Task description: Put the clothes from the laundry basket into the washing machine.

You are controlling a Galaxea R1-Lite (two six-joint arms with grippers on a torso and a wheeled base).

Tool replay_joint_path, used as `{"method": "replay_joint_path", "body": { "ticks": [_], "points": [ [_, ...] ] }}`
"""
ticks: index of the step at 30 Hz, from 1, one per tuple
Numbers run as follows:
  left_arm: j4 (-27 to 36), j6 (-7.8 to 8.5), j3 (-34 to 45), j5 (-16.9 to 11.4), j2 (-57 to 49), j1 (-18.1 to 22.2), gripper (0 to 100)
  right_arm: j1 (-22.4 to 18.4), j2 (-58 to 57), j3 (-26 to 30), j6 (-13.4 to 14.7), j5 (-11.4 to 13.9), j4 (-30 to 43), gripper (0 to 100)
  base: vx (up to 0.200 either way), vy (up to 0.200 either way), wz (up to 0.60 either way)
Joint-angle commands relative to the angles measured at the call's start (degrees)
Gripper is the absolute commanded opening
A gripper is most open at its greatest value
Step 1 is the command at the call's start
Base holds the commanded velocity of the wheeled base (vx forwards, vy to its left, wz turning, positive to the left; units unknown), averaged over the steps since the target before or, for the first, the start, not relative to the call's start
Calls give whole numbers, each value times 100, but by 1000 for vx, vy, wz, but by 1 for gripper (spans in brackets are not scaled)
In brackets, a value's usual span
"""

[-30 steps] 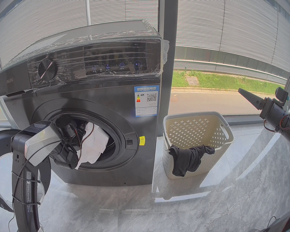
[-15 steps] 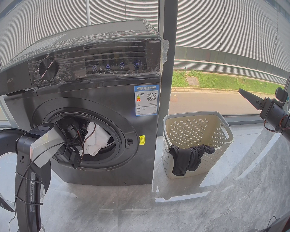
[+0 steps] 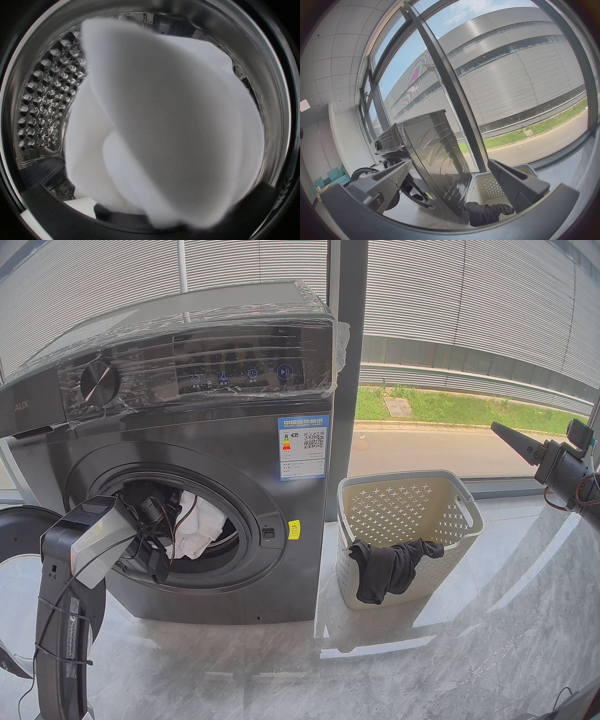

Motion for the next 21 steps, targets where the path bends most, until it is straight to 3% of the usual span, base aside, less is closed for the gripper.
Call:
{"method": "replay_joint_path", "body": {
  "ticks": [1, 6, 7, 21],
  "points": [
    [-74, -70, -207, -1, 85, 22, 0, 1, 59, -18, -4, 0, -3, 100, 0, 0, 0],
    [-65, -123, -242, -1, 199, 57, 0, 1, 59, -27, -4, 0, -3, 100, 0, 0, 0],
    [-65, -123, -242, -1, 199, 57, 100, 1, 59, -27, -4, 0, -3, 100, 0, 0, 0],
    [-65, -79, -198, -80, 269, 92, 100, 1, 50, -36, -4, 0, -3, 100, 0, 0, 0]
  ]
}}
